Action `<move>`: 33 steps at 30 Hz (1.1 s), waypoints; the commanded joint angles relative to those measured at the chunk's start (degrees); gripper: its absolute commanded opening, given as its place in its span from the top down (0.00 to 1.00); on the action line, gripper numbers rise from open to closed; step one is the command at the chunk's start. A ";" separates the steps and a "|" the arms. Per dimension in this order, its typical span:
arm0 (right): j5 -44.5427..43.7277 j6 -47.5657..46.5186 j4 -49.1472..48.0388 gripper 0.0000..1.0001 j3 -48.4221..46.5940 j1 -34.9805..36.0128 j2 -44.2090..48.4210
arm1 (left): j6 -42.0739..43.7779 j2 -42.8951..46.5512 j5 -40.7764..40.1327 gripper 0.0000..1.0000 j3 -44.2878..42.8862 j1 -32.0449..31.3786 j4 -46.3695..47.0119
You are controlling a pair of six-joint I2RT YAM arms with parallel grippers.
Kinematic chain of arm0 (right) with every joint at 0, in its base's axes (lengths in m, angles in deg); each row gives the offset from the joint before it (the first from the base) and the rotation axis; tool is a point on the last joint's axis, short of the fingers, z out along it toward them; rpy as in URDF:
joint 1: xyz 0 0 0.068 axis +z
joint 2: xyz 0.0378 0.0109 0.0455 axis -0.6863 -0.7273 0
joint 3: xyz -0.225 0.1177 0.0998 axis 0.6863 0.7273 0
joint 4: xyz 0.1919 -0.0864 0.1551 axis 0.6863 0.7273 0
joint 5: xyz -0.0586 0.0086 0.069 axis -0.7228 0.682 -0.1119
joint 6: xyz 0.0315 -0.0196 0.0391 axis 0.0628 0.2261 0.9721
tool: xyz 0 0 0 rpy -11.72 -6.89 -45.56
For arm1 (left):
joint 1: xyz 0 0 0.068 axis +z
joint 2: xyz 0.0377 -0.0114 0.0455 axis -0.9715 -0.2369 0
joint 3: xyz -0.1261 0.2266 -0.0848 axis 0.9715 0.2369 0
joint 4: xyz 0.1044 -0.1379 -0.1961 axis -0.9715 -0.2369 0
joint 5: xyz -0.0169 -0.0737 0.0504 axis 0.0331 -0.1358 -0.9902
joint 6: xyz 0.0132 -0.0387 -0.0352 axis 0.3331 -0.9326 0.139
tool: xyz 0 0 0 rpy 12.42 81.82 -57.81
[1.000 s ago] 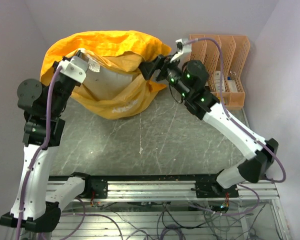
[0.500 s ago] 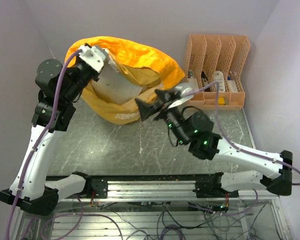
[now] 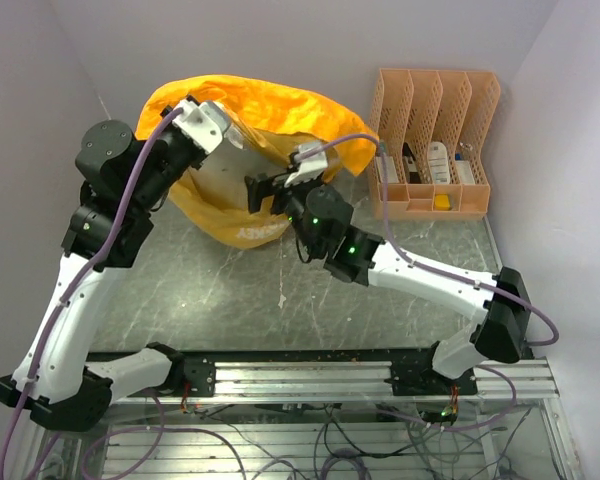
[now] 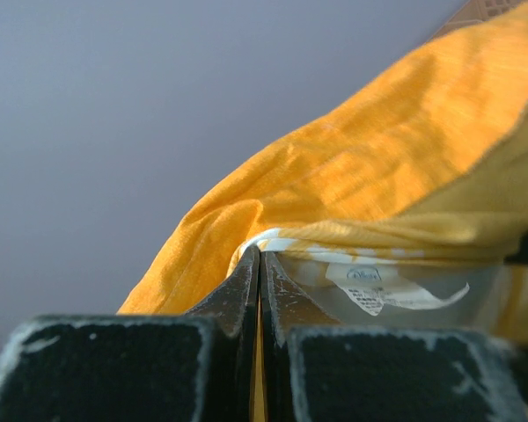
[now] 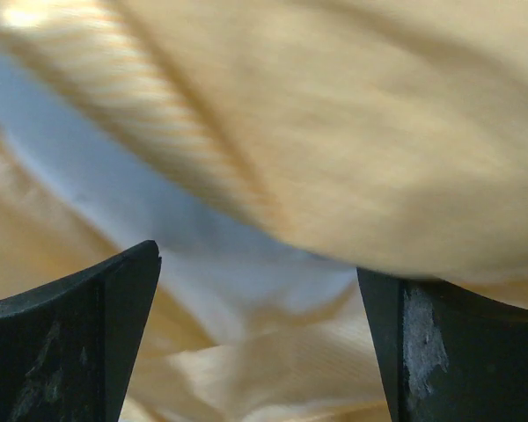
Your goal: Remove the pillowcase from the pillow
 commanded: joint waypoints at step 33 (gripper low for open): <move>28.96 2.98 -24.59 1.00 -9.11 -5.74 -9.49 | 32.00 22.25 2.89 0.45 28.51 -0.43 5.14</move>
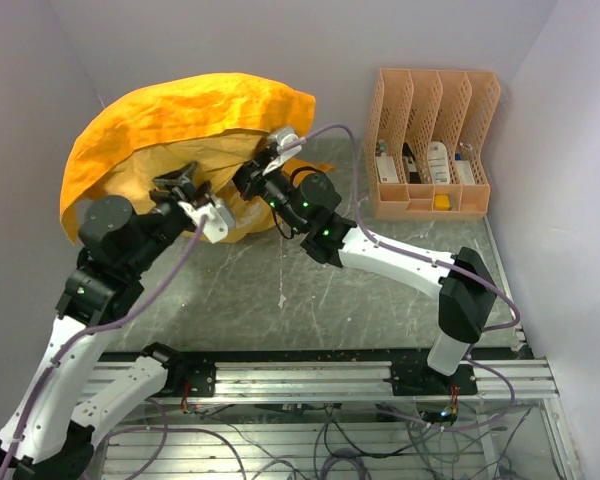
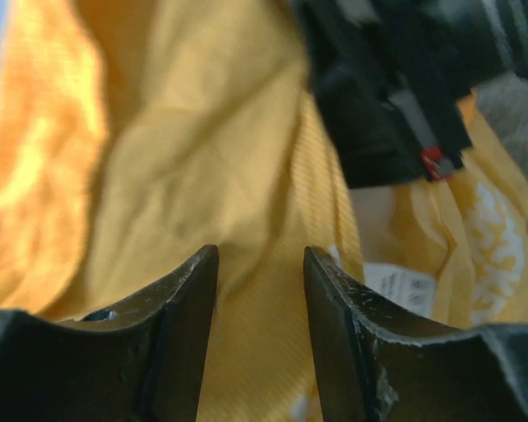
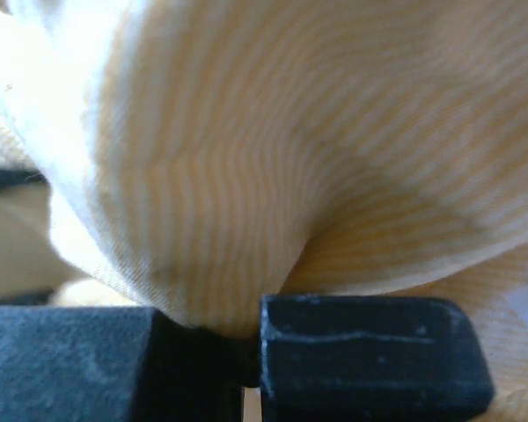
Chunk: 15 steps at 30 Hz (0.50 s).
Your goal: Remove the pillowcase from the pillow
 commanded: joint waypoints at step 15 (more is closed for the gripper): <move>-3.11 -0.25 3.52 1.00 -11.11 6.24 0.12 | 23.07 12.49 9.28 0.21 18.71 -0.35 15.56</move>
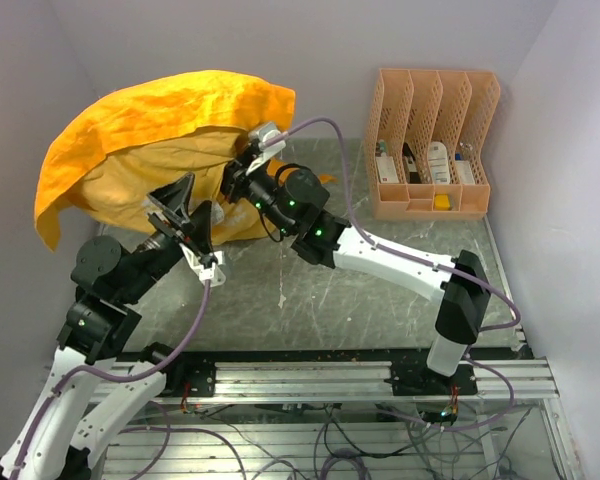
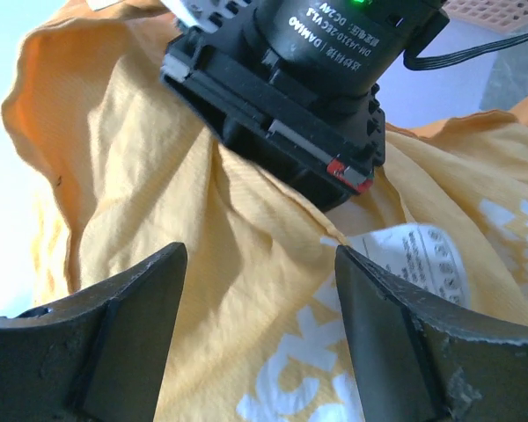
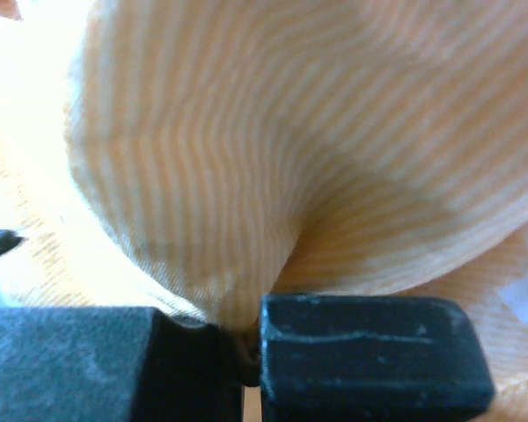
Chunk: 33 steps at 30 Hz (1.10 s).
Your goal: Remove the pillowcase from the pillow
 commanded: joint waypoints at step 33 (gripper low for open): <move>-2.61 -4.96 -8.92 1.00 8.70 5.75 6.16 | -31.00 -12.64 -3.30 0.86 -26.61 -0.33 8.86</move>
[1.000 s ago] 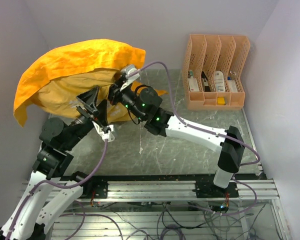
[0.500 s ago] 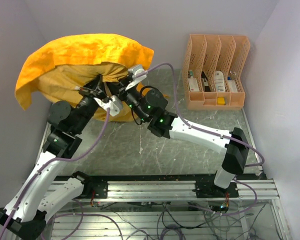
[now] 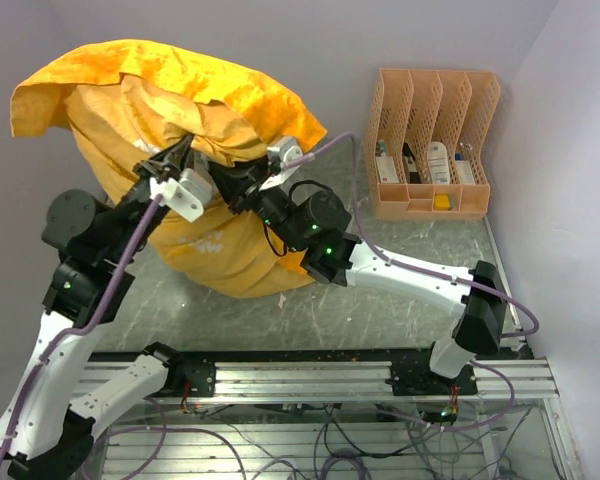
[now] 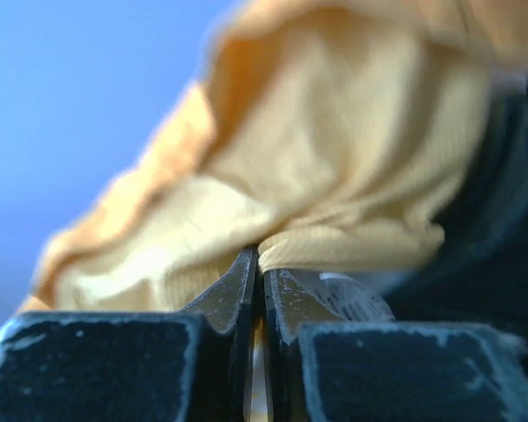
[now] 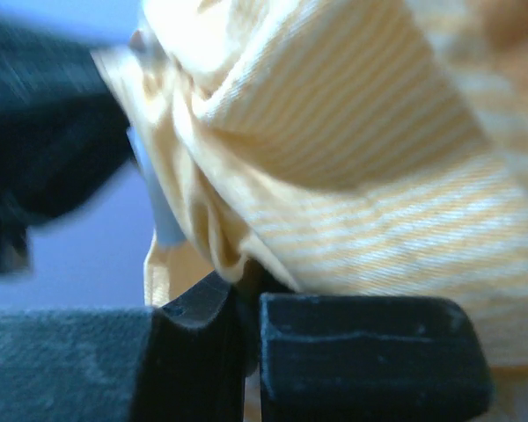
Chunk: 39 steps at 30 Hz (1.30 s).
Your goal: Remove the pillowcase from the pillow
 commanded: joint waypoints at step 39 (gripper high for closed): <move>15.38 -13.53 19.80 1.00 -10.47 6.36 -7.97 | -12.33 -18.96 8.99 0.88 -33.72 0.55 -13.91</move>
